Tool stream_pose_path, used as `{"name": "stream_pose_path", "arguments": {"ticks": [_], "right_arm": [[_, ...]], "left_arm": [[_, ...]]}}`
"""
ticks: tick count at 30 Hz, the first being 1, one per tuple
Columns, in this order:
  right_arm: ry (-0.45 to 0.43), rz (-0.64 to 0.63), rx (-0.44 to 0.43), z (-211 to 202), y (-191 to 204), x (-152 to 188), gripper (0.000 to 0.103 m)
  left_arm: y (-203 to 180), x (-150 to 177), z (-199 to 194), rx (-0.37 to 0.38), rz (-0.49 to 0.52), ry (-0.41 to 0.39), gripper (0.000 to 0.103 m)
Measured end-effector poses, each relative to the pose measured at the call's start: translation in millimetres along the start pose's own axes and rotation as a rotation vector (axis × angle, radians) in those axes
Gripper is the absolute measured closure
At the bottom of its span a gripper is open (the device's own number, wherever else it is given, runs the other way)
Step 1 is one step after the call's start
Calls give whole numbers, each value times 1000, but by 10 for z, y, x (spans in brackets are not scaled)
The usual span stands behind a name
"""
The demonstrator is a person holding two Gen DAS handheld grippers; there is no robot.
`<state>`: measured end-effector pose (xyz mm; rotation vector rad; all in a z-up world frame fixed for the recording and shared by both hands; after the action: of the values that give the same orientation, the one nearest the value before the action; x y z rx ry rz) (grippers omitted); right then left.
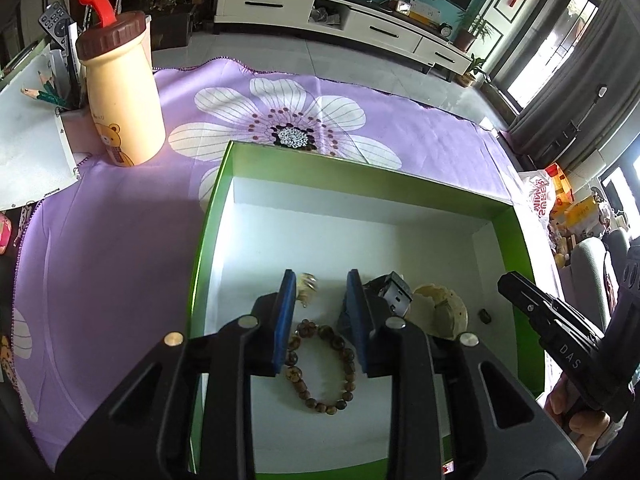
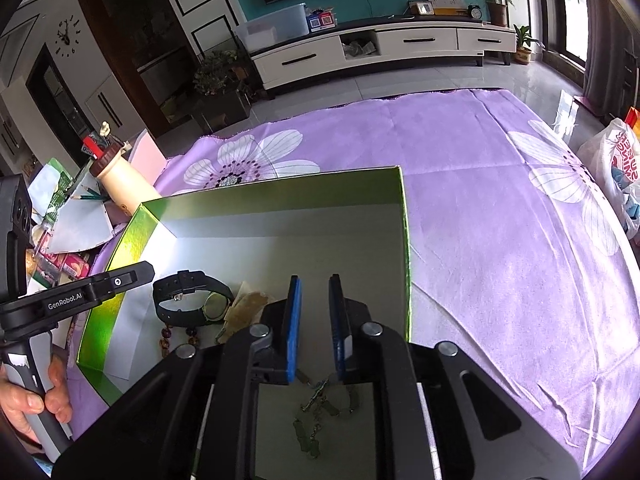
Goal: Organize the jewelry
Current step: 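Carry the gold brooch into the box and open the left tool, then grasp the black flower brooch with the right tool while the left tool grasps the pink bead bracelet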
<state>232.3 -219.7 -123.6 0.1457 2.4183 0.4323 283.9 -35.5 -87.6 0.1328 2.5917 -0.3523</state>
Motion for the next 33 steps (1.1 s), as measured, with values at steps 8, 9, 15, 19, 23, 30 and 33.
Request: {"name": "stream_pose_path", "arguments": {"ticks": [8,9,15,19,23,30,33], "right_arm": [[-17,-20,-19,-190,42,48,83],[-21,-25,-21,-226,61,63,80],[-34,-59,-55,-468,185,192,68],[-46,-96,-76,-662,286,323,67],[-65,-133,-97,-882,378,444,67],[-71,-167,-130,-1135,480,658,67],[-57,-168,-132,-1165,471,773,67]], "left_arm": [[-30,8,-204,4,9,-43,51],[-35,8,-232,4,12,-47,51],[-44,78,-505,21,17,-90,39],[-3,198,-760,41,8,-130,38],[78,350,-1024,36,2,-164,37],[248,689,-1360,-6,-6,-188,34],[311,872,-1396,-25,-12,-168,33]]}}
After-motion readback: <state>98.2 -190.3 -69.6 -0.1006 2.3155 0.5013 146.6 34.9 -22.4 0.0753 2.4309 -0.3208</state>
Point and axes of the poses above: each gripper's, at about its wrist camera, not at the fingertips, and z roughly the way its jaws point, y to its left, x to its underside, the point moved 3 cm from there along z, roughly the way its jaws point, and after that the axes turned 5 degrees about z, right-handed, at the moved point
